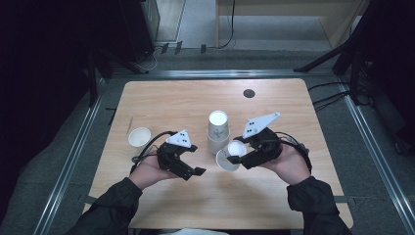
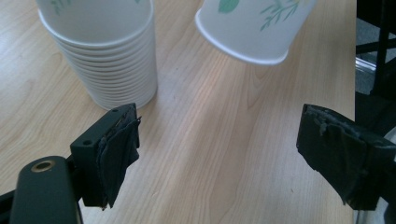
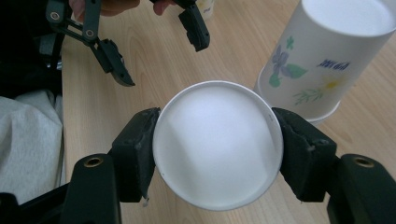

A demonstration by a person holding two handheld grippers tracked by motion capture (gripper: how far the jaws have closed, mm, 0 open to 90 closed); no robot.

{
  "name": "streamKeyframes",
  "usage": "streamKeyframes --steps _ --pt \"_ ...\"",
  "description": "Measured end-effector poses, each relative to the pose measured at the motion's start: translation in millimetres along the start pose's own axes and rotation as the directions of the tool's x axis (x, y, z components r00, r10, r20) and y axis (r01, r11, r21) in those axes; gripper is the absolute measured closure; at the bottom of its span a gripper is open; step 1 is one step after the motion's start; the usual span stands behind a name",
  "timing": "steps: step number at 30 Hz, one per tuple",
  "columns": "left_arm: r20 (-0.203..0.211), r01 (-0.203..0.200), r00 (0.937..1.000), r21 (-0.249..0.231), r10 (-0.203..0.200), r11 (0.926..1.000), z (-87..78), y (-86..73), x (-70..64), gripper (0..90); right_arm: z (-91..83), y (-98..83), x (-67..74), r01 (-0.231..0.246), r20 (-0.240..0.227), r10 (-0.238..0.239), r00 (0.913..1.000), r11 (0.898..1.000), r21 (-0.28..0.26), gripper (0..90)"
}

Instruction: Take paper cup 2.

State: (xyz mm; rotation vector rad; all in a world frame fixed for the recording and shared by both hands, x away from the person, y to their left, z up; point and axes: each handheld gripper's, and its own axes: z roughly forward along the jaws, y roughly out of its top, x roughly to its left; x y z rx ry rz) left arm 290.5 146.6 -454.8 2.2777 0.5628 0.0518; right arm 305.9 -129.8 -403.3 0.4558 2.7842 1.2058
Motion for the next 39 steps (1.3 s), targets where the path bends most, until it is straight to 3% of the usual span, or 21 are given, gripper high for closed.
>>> streamKeyframes --steps 12,24,39 --pt "0.055 -0.004 0.9984 -0.049 0.006 0.9988 2.1 0.1 -2.2 12.4 15.3 -17.4 0.0 -0.028 -0.063 0.026 0.9977 0.999 -0.033 35.2" --pt "0.113 -0.009 0.9934 -0.099 0.020 0.9950 8.3 0.5 -6.5 12.6 25.5 -10.2 2.5 -0.041 -0.123 0.033 0.9918 0.997 -0.066 35.2" --pt "0.129 -0.035 0.9902 -0.146 0.054 0.9886 7.6 -0.1 -11.1 13.7 35.0 10.6 12.7 -0.072 -0.189 0.045 0.9810 0.988 -0.140 35.3"
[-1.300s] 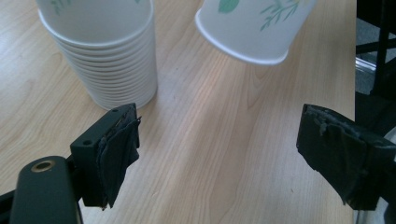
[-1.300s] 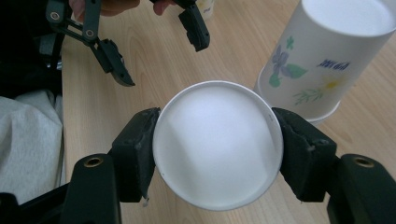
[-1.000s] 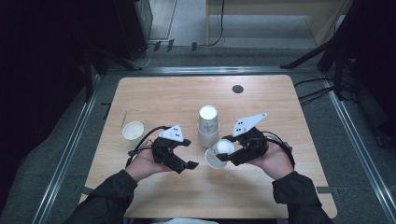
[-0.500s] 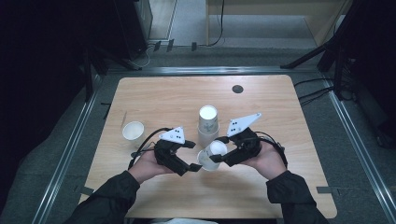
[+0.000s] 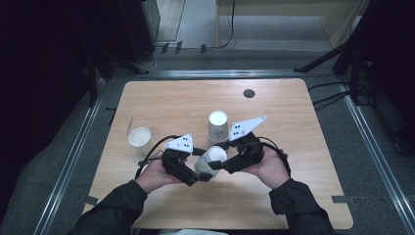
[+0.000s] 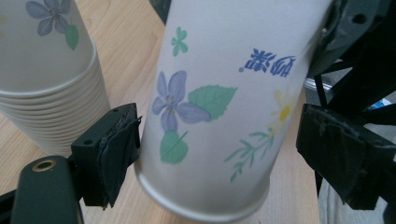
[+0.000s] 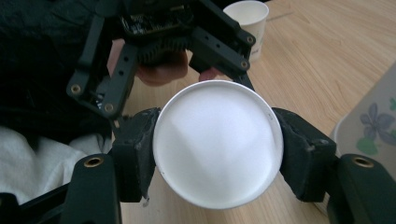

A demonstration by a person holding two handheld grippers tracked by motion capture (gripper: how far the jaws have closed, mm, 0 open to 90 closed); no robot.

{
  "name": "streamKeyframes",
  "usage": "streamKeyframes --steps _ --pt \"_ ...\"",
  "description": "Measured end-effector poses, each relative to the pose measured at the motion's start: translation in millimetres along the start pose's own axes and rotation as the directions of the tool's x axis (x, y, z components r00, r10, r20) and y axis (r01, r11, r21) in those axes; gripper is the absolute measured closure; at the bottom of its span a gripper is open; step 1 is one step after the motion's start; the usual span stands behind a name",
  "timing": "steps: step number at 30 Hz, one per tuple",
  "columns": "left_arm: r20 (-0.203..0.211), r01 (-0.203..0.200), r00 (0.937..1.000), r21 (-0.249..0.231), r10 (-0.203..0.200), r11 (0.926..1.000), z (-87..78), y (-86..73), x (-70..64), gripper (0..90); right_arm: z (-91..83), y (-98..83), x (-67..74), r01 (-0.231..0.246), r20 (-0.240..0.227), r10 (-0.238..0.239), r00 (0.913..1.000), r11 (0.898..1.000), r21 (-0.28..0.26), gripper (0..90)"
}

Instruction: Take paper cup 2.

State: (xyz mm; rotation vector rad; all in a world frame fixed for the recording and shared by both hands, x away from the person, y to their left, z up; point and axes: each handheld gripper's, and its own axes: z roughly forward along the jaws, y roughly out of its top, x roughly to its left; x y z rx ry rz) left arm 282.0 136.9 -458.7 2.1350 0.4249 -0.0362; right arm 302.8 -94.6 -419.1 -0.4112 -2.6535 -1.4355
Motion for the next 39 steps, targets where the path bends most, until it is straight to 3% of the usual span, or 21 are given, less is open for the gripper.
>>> streamKeyframes --steps 8,11,22,27,36,39 --pt "-0.012 -0.016 0.9998 -0.010 0.016 0.9998 -0.5 -0.3 -2.1 15.2 3.0 5.4 3.3 0.002 -0.006 -0.002 1.0000 1.000 -0.023 35.5" --pt "-0.040 -0.034 0.9986 -0.022 0.034 0.9992 -2.8 -1.0 -2.9 24.1 2.0 5.9 2.6 -0.014 -0.016 0.013 0.9998 0.999 -0.037 35.5" --pt "-0.016 -0.042 0.9990 0.006 0.042 0.9991 -3.7 -0.7 -3.2 29.4 3.3 4.6 2.0 0.001 -0.035 -0.002 0.9994 0.999 -0.042 34.2" --pt "-0.014 -0.032 0.9994 0.024 0.032 0.9992 -6.0 -0.2 -1.2 29.4 5.7 2.8 1.6 0.016 -0.060 -0.018 0.9980 0.999 -0.040 26.4" --pt "-0.020 -0.040 0.9989 0.078 0.042 0.9962 -14.7 0.5 0.6 29.3 3.5 -10.1 -0.3 0.067 -0.008 -0.067 0.9977 0.998 -0.010 22.5" --pt "-0.029 -0.049 0.9982 0.096 0.052 0.9942 -17.7 0.4 1.5 29.2 4.4 -16.5 0.4 0.097 0.017 -0.097 0.9951 0.995 0.025 22.5"
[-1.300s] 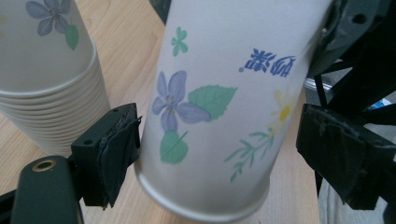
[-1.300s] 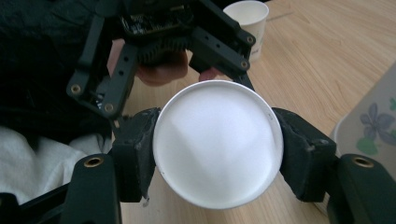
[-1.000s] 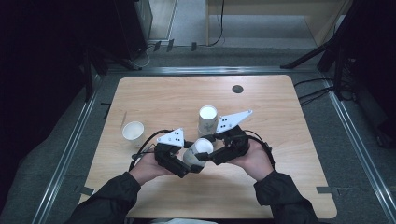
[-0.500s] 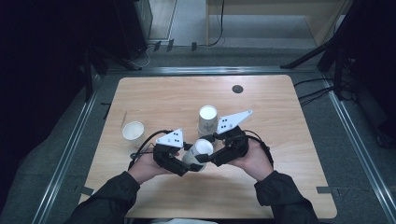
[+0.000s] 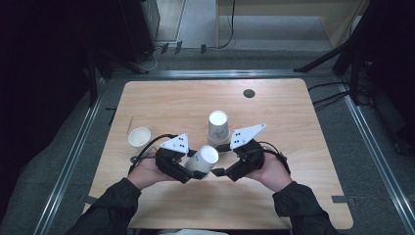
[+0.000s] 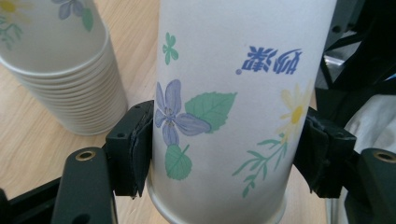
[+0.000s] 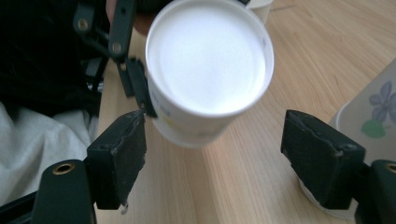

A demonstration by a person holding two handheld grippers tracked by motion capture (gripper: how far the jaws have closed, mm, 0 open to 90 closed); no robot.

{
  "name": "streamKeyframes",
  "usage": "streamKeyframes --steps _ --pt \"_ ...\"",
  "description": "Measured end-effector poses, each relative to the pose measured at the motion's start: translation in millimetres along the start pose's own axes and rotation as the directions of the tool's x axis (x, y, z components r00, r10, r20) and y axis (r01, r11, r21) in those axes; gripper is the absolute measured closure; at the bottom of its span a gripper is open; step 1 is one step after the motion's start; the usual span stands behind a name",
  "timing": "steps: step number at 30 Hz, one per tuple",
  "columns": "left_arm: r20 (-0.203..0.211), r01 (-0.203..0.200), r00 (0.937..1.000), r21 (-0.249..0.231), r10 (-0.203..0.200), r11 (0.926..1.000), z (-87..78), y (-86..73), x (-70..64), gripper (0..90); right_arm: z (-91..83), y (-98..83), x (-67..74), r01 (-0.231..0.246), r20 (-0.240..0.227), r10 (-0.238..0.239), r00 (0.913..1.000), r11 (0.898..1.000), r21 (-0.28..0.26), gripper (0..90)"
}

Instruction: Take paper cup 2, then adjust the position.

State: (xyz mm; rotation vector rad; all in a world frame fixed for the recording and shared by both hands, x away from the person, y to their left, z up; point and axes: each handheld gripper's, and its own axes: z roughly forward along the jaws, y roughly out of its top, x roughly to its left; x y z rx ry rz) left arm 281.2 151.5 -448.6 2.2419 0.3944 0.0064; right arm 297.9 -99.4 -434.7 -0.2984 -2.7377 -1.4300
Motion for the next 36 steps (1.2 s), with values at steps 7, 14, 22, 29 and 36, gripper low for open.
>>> streamKeyframes --steps 7,14,22,29,36 --pt "-0.017 0.006 0.9998 0.034 -0.005 0.9994 -5.9 -3.4 3.2 29.2 -2.1 -14.2 4.5 -0.008 0.024 0.008 0.9997 1.000 0.026 22.9" --pt "-0.029 -0.010 0.9995 0.107 0.014 0.9942 -4.8 -4.5 5.4 29.2 3.3 -24.8 4.9 -0.014 0.046 0.013 0.9988 1.000 0.025 23.2" --pt "-0.025 -0.024 0.9993 0.182 0.029 0.9831 -2.2 -3.9 8.8 29.3 18.5 -28.3 1.7 -0.014 0.026 0.013 0.9996 0.998 0.059 23.4" --pt "-0.011 -0.029 0.9994 0.245 0.032 0.9690 6.5 -6.5 10.1 29.2 27.2 -27.8 2.8 -0.003 0.021 0.002 0.9998 0.996 0.086 23.4" --pt "0.007 -0.029 0.9996 0.295 0.028 0.9552 13.3 -8.8 8.7 29.0 31.6 -27.9 2.8 -0.003 0.014 0.002 0.9999 0.995 0.100 24.1"
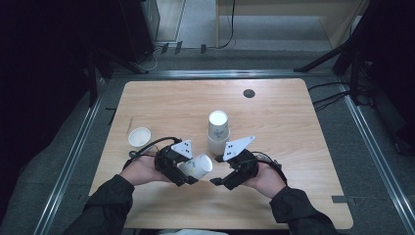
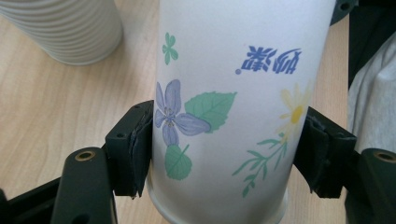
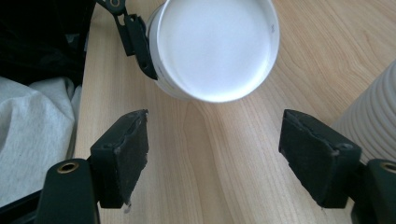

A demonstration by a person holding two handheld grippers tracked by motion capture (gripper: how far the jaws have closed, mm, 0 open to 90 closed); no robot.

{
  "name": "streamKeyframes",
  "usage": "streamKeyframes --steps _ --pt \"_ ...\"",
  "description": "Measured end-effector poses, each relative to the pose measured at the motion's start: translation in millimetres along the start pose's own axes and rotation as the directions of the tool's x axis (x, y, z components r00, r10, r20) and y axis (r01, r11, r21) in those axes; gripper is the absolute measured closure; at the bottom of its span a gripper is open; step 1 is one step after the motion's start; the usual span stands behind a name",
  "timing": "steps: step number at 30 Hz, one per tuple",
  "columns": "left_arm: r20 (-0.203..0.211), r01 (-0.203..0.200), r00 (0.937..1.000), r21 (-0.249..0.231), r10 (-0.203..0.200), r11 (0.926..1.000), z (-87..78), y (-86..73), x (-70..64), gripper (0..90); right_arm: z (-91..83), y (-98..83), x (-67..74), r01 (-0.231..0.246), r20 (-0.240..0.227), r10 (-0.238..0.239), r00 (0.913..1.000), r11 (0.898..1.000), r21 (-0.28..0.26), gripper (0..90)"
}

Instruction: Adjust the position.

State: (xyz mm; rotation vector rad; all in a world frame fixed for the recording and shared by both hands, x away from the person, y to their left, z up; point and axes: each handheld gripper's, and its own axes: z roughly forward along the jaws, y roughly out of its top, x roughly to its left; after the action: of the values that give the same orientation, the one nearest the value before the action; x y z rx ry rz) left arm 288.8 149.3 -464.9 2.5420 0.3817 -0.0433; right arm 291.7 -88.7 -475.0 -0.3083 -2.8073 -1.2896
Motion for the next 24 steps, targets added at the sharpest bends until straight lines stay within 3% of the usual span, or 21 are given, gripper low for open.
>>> streamKeyframes --steps 13,24 --pt "0.026 -0.026 0.9994 0.083 0.024 0.9962 13.2 3.0 -4.5 29.0 8.3 3.2 1.0 0.014 -0.022 -0.014 0.9997 1.000 0.014 24.2" --pt "0.056 -0.039 0.9979 0.119 0.032 0.9922 20.4 6.9 -10.1 28.8 20.5 6.7 5.5 0.035 -0.077 -0.033 0.9964 0.999 0.026 24.2"
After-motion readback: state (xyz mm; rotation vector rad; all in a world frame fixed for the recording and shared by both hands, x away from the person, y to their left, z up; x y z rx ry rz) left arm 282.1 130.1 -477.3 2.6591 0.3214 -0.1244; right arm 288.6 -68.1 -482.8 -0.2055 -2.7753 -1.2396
